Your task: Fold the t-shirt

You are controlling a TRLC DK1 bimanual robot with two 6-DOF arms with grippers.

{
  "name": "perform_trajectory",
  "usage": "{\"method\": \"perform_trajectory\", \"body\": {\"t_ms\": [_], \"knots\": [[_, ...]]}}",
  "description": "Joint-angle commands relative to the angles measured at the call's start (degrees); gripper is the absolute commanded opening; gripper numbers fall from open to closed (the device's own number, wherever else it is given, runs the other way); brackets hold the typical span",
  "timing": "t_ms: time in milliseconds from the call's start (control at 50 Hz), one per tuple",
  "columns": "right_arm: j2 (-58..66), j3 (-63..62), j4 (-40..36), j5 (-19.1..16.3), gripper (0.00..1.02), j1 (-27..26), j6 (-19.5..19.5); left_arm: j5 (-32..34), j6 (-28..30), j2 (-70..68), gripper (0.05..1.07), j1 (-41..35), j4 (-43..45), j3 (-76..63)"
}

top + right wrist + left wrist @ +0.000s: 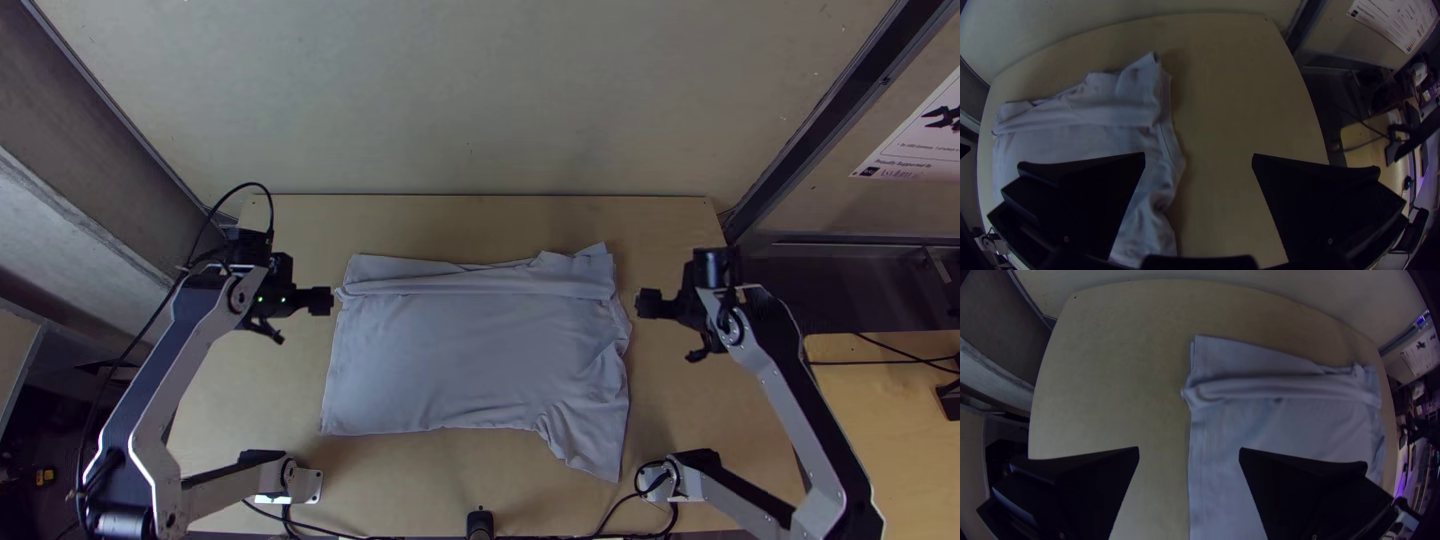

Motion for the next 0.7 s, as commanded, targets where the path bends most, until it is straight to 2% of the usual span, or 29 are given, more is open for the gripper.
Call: {"method": "perform_trajectory", "body": {"t_ms": [0,100,200,240,340,540,680], "knots": [[-4.6,-0.8,-3.9,0.3,0.99,1.6,2.7,0.3,2.9,-6.4,1.02,-0.4,-4.7,-2.5],[-8.6,-2.3,-6.9,-0.4,0.99,2.6,4.9,0.3,4.6,-10.8,1.02,-1.2,-10.2,-5.7],[-10.6,-1.6,-13.3,-5.5,0.99,5.5,7.3,0.2,7.0,-14.9,1.02,-2.5,-13.9,-10.9],[-11.3,-1.4,-15.7,-8.4,0.99,5.5,7.8,-0.2,7.3,-16.3,1.02,-3.1,-14.8,-12.9],[-12.8,-1.9,-17.7,-12.4,0.99,5.4,9.1,-0.2,6.4,-18.2,1.02,-4.9,-19.7,-15.8],[-13.5,-5.3,-21.9,-15.7,0.98,6.7,9.1,-0.4,6.5,-19.6,1.02,-7.9,-25.4,-19.4],[-13.7,-8.1,-23.5,-18.3,0.98,8.6,9.1,-0.4,5.3,-18.5,1.02,-10.6,-25.6,-20.5]]}}
